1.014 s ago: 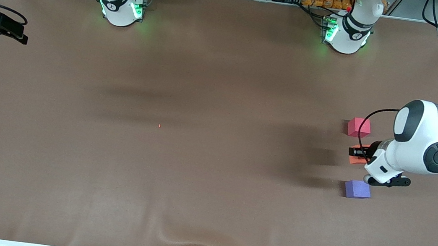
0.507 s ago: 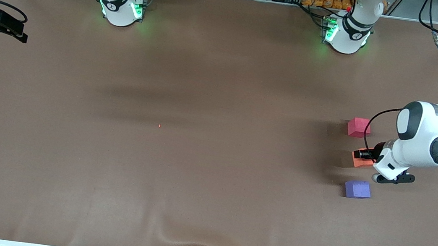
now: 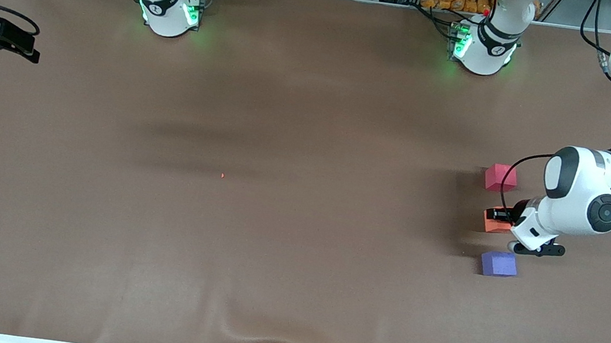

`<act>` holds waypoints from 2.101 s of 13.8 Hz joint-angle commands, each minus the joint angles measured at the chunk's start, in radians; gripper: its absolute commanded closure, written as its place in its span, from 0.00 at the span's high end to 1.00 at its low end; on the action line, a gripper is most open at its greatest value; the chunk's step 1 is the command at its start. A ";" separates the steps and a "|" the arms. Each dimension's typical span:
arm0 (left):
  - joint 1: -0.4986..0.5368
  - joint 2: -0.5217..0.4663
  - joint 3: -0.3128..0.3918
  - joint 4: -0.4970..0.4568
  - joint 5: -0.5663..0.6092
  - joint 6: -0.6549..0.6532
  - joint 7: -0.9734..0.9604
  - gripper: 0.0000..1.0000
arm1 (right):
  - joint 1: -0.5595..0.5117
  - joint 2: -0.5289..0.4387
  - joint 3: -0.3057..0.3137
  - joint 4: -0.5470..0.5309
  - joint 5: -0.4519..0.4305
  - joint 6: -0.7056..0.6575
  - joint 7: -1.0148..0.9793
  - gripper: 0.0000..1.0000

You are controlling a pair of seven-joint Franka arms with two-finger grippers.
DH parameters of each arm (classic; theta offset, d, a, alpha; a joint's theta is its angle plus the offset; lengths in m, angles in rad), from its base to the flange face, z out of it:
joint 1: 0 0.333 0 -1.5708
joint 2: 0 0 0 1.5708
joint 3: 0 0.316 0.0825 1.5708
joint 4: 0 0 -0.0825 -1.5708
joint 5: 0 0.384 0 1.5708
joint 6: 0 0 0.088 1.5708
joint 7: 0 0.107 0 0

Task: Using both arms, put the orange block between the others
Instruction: 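Carry the orange cube with the left gripper between the pink and purple cubes, then open the left gripper and lift it away from the cubes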

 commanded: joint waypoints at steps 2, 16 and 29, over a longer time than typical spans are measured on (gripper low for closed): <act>0.012 0.022 -0.010 0.010 0.057 0.028 0.024 0.02 | 0.010 0.028 -0.007 0.043 -0.006 -0.015 -0.002 1.00; -0.002 -0.090 -0.041 0.273 0.071 -0.269 0.022 1.00 | 0.019 0.028 -0.010 0.116 -0.005 -0.093 -0.002 1.00; 0.009 -0.422 -0.059 0.545 -0.083 -0.705 0.010 1.00 | 0.019 0.028 -0.010 0.116 -0.006 -0.082 -0.004 1.00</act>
